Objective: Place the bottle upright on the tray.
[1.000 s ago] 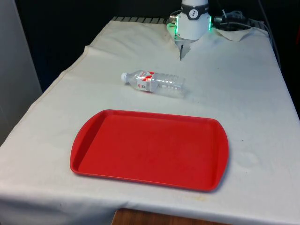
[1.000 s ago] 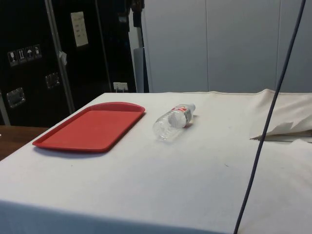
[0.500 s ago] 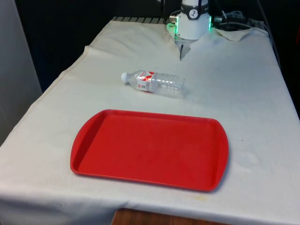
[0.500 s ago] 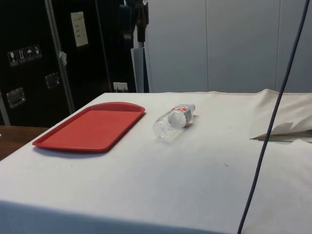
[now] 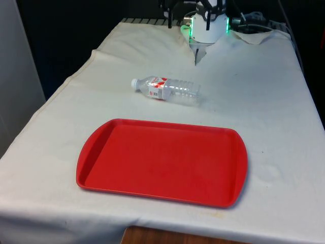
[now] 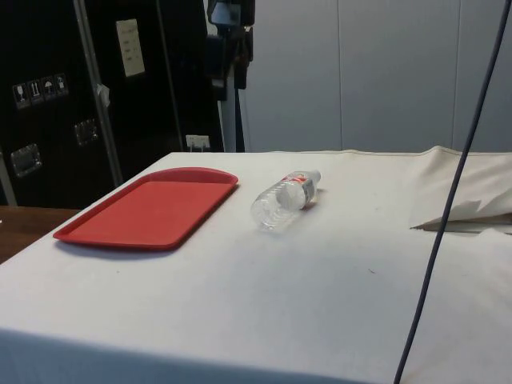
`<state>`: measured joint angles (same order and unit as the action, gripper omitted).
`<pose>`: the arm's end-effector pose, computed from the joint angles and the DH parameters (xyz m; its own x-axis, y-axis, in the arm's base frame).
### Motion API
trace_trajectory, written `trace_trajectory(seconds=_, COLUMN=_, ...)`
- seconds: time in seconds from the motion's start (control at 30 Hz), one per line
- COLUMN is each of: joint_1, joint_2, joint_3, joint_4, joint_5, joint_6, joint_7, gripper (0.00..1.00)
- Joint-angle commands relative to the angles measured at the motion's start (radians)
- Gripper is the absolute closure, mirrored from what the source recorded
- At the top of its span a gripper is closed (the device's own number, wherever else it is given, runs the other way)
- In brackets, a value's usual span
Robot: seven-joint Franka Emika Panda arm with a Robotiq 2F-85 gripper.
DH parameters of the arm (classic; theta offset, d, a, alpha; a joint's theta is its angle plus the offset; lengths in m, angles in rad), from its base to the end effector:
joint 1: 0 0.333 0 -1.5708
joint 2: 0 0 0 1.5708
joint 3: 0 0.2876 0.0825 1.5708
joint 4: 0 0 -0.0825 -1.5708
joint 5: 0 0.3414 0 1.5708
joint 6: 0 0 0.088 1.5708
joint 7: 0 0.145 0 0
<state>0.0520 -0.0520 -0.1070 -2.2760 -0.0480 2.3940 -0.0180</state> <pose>0.4991 -0.0292 0.3544 0.9858 -0.0018 0.1678 -0.0079 -0.9993 0.0356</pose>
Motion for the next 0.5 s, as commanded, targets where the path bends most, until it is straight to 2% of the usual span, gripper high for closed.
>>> trace_trajectory(seconds=0.0, joint_1=-0.002, joint_2=0.004, joint_3=-0.002, joint_4=-0.003, joint_5=-0.003, joint_6=0.013, joint_7=0.009, gripper=0.00)
trace_trajectory(seconds=0.13, joint_1=0.000, joint_2=0.006, joint_3=-0.004, joint_4=-0.003, joint_5=0.000, joint_6=0.007, joint_7=0.015, gripper=0.00)
trace_trajectory(seconds=0.4, joint_1=-0.003, joint_2=0.020, joint_3=-0.009, joint_4=-0.005, joint_5=-0.006, joint_6=0.017, joint_7=0.076, gripper=0.00)
trace_trajectory(seconds=0.43, joint_1=-0.001, joint_2=0.018, joint_3=-0.007, joint_4=-0.003, joint_5=0.000, joint_6=0.007, joint_7=0.061, gripper=0.00)
trace_trajectory(seconds=0.47, joint_1=-0.003, joint_2=0.021, joint_3=-0.009, joint_4=-0.005, joint_5=-0.006, joint_6=0.016, joint_7=0.082, gripper=0.00)
